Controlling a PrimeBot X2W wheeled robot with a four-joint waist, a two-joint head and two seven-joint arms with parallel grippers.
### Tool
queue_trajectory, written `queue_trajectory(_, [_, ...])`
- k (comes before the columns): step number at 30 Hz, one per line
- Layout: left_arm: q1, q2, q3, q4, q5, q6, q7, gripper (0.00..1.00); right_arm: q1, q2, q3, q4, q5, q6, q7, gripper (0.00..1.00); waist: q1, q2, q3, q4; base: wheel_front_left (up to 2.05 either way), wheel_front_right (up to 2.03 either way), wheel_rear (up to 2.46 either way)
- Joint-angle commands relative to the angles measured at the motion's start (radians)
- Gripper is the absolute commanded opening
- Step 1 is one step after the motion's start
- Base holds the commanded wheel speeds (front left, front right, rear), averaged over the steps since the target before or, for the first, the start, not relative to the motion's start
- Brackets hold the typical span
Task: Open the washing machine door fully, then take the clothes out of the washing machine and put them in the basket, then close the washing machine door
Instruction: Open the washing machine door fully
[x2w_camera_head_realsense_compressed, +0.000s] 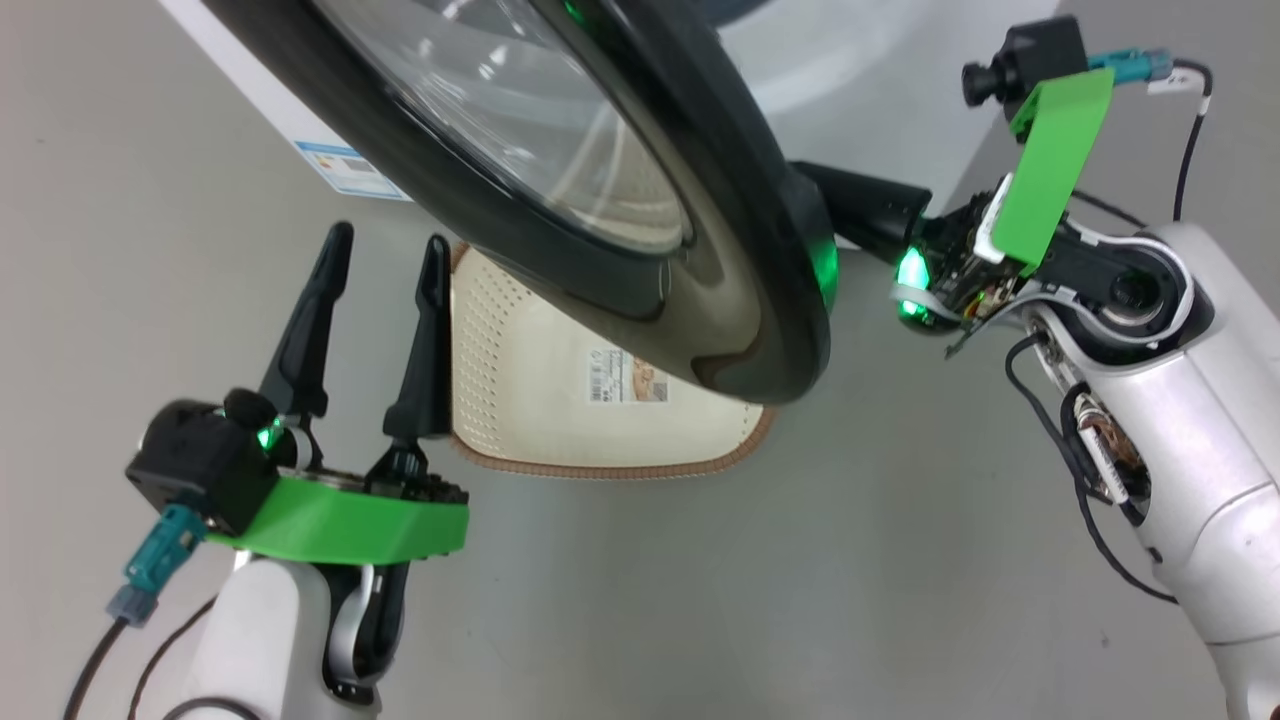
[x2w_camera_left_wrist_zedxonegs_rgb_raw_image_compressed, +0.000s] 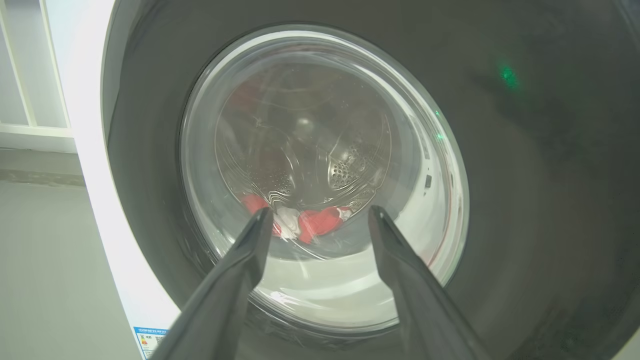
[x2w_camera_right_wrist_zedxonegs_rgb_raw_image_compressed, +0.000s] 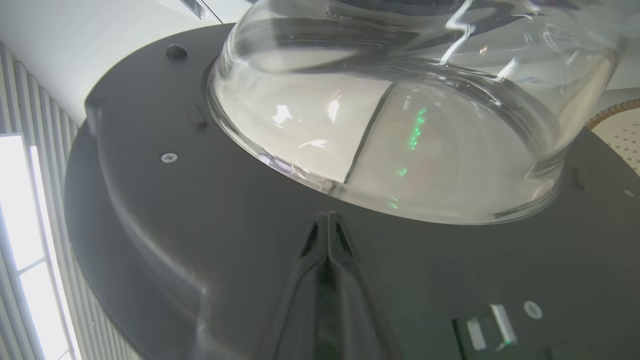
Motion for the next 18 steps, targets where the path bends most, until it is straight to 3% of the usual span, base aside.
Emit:
queue_trajectory(1, [0.019,0.025,0.029,-0.021,-0.006,0.009,-0.008,1.0,0.027,0.023,0.016,-0.025,0.006,0.008,0.012,0.0,0.0,0.0,-0.035,0.032,0.0,0.0,0.0])
queue_trajectory(18, [0.107,0.025,0.022,0.02,-0.032,0.035,-0.008,1.0,0.126,0.045,0.114,-0.005,0.015,0.008,0.048,0.0,0.0,0.0,-0.214,0.149,0.0,0.0,0.0])
